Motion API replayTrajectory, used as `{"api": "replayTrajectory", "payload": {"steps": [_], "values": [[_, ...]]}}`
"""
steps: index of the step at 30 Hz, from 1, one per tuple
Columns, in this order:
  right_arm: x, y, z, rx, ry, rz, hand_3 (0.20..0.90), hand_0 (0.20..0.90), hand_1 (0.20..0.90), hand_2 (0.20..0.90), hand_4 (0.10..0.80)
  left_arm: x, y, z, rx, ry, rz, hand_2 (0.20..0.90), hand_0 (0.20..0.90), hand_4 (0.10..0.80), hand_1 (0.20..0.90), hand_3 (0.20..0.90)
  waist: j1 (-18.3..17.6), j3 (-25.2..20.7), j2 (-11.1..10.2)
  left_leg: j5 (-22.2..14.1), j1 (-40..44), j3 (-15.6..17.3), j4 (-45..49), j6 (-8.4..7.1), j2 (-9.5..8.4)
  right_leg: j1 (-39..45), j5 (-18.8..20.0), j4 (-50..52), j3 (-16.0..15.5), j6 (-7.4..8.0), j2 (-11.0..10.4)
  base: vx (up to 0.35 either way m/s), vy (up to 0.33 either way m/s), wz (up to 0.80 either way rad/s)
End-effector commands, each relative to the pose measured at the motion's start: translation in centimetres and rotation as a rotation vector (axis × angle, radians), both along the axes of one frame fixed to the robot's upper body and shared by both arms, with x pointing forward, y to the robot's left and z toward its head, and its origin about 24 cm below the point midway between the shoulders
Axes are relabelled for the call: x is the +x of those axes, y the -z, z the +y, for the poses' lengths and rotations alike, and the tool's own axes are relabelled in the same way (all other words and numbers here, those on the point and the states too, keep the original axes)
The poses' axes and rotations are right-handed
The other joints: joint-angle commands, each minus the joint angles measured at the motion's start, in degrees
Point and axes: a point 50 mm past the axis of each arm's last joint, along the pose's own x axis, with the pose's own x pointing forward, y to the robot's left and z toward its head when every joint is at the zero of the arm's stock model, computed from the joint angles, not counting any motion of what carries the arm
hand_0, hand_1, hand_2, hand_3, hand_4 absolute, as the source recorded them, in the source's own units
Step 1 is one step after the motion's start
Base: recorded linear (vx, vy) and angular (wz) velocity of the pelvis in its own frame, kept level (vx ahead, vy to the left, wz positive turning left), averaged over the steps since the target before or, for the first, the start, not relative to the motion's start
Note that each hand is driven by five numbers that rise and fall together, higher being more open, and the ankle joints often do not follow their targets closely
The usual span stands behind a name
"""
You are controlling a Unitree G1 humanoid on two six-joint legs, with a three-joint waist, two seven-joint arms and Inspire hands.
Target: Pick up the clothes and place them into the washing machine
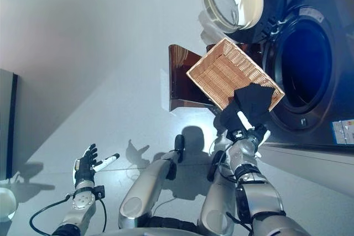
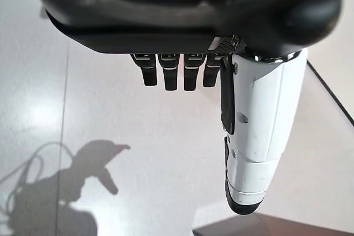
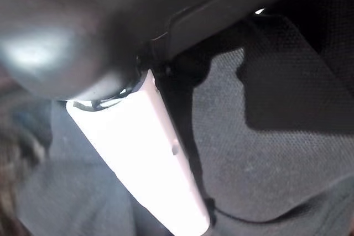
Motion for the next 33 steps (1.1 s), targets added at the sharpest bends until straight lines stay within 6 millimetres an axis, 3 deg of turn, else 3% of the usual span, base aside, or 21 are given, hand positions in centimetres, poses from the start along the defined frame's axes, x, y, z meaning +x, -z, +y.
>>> {"api": "replayTrajectory", "payload": {"steps": [1, 5, 10, 13, 17, 25, 27, 30, 33], "values": [[0.2, -2.1, -1.8, 0.003, 0.094, -0.254, 0.200, 0.200, 0.200, 0.200, 0.300, -2.8, 0.5, 2.3, 0.033, -0.091, 0.037, 0.900, 0.900, 0.800, 0.900, 0.900, -0.3, -7.5, 0.2, -3.8, -1.4, 0.6, 1.8, -2.44, -0.81, 2.4, 5.1, -9.7, -1.5, 0.50, 0.1, 0.124, -0.015, -0.04], [-0.7, -1.4, -1.4, 0.129, 0.164, -0.371, 0.200, 0.200, 0.200, 0.200, 0.300, -3.5, 1.0, 1.8, 0.008, -0.077, 0.060, 0.900, 0.900, 0.800, 0.900, 0.900, -0.4, -9.9, 1.0, -4.1, 1.4, 0.5, 0.3, -2.43, -1.00, 4.7, 5.0, -11.1, -1.6, 1.04, 0.1, 0.096, -0.003, -0.05], [-1.0, -1.5, -2.6, 0.183, 0.270, -0.427, 0.200, 0.200, 0.200, 0.200, 0.300, -4.0, 1.4, 1.1, -0.022, -0.058, 0.072, 0.900, 0.900, 0.800, 0.900, 0.900, -0.4, -11.7, 3.1, -4.0, 2.9, 0.3, -0.8, -2.22, -1.50, 5.6, 5.3, -11.8, -1.1, 1.27, 0.1, 0.020, 0.008, -0.02], [-0.2, -2.9, -3.6, 0.165, 0.287, -0.457, 0.200, 0.200, 0.200, 0.200, 0.300, -3.8, 1.3, 0.9, -0.028, -0.053, 0.054, 0.900, 0.900, 0.800, 0.900, 0.900, -0.2, -11.7, 4.5, -4.6, 2.8, 0.5, -0.3, -2.09, -1.82, 4.8, 4.8, -10.9, -0.6, 1.29, -0.3, -0.030, 0.016, -0.01], [2.3, -6.8, -4.7, 0.122, 0.287, -0.541, 0.200, 0.200, 0.200, 0.200, 0.300, -3.1, 0.8, 0.4, -0.045, -0.050, 0.006, 0.900, 0.900, 0.800, 0.900, 0.900, -0.1, -10.0, 6.2, -4.7, 0.0, 1.2, 2.0, -2.04, -1.62, 1.1, 4.1, -7.7, 0.6, 0.79, -0.4, -0.065, 0.001, -0.11], [4.3, -10.5, -5.9, 0.092, 0.323, -0.571, 0.200, 0.200, 0.200, 0.200, 0.300, -1.8, -0.2, 0.7, -0.046, -0.065, -0.065, 0.900, 0.900, 0.800, 0.900, 0.900, 0.6, -7.2, 5.7, -7.1, -9.5, 1.5, 13.6, -2.58, -0.34, -5.8, 0.5, 1.9, 0.7, -0.61, -0.6, -0.053, -0.069, 0.05], [4.7, -12.1, -6.9, 0.069, 0.357, -0.582, 0.200, 0.200, 0.200, 0.200, 0.300, -1.6, -0.7, 1.3, -0.027, -0.070, -0.089, 0.900, 0.900, 0.800, 0.900, 0.900, 1.1, -7.0, 5.6, -7.4, -11.9, 0.8, 15.4, -2.96, 0.00, -7.9, -0.5, 4.6, 0.2, -0.82, -0.8, -0.033, -0.103, 0.11], [4.8, -12.9, -7.5, 0.048, 0.364, -0.580, 0.200, 0.200, 0.200, 0.200, 0.300, -1.6, -0.9, 1.5, -0.017, -0.064, -0.094, 0.900, 0.900, 0.800, 0.900, 0.900, 1.7, -7.5, 5.6, -7.0, -13.1, 0.3, 15.0, -3.10, -0.03, -9.3, -0.9, 5.4, -0.3, -1.01, -0.7, -0.014, -0.069, 0.15], [5.2, -15.0, -8.5, 0.019, 0.381, -0.604, 0.200, 0.200, 0.200, 0.200, 0.300, -1.5, -1.1, 1.4, -0.009, -0.045, -0.103, 0.900, 0.900, 0.800, 0.900, 0.900, 2.8, -7.9, 5.6, -6.6, -12.5, -1.5, 12.4, -3.86, -0.61, -9.4, -2.3, 5.4, -0.6, -0.81, -0.7, 0.060, -0.075, 0.13]]}}
